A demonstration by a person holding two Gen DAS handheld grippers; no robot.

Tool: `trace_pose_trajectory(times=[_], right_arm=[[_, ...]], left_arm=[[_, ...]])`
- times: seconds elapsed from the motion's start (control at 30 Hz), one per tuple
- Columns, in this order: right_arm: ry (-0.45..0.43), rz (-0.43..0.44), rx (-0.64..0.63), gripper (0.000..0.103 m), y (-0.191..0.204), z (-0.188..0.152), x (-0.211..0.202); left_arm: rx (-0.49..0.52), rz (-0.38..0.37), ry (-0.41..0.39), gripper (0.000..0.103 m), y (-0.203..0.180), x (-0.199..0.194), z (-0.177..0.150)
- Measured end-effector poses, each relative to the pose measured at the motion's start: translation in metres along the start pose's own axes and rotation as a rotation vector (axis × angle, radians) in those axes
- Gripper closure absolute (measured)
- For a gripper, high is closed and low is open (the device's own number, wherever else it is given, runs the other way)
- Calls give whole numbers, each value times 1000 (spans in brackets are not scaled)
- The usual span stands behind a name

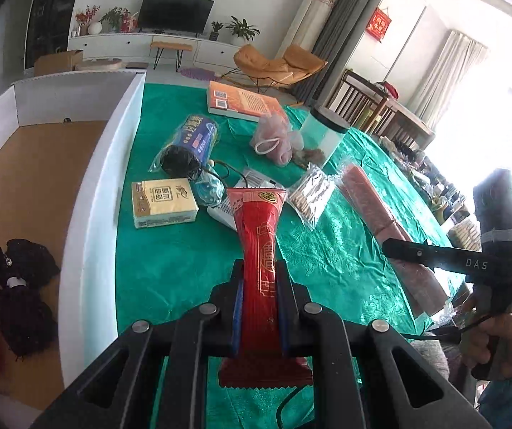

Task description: Organize soft objects

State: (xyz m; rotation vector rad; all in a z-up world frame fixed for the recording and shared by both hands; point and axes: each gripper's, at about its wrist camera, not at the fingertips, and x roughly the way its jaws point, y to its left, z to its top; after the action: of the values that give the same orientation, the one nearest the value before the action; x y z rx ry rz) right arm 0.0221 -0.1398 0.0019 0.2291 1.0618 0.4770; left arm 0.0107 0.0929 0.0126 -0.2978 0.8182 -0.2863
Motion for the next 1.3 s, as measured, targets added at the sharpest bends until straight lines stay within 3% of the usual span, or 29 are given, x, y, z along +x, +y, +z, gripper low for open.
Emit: trace_pose_trajectory(times=[0.17, 0.4, 0.47, 0.5, 0.53, 0.57, 0.6, 0.67, 0.8, 0.93, 1.03, 1.13, 1.3], right_arm=[[-80, 132, -35, 70, 63, 25, -19], [-58, 342, -190, 70, 207, 47, 13], [-30, 388, -219, 66, 241, 44, 35], [-9, 408, -226, 55, 255, 42, 49], [19, 416, -227, 45, 263, 41, 63], [43, 418, -222, 29, 268, 38, 75], [51, 408, -217, 30, 268, 34, 83], [30, 345, -237, 30, 257, 26, 87], [-60, 92, -259, 27, 199, 15, 76], [-135, -233, -223, 25, 118, -2, 62], [-126, -426, -145, 25, 58, -16, 59], [-115, -510, -50, 25, 1, -18, 62], [-150, -575, 88, 25, -45, -4, 58]], left_arm=[[-29, 69, -112, 88, 32, -58, 23], [-123, 344, -181, 87, 122, -119, 17], [-158, 454, -173, 66, 147, -122, 10], [-176, 498, -160, 25, 159, -121, 5], [-197, 532, -169, 0, 168, -121, 0], [-212, 559, -202, 0, 172, -122, -5], [-219, 573, -218, 0, 175, -123, -8], [-224, 557, -210, 0, 175, -116, -9], [-172, 478, -216, 0, 144, -96, -2], [-57, 326, -189, 0, 76, -65, 3], [48, 204, -104, 0, 19, -25, 4], [137, 145, 11, 0, -24, 31, -4], [199, 190, 101, 0, -45, 112, -17]])
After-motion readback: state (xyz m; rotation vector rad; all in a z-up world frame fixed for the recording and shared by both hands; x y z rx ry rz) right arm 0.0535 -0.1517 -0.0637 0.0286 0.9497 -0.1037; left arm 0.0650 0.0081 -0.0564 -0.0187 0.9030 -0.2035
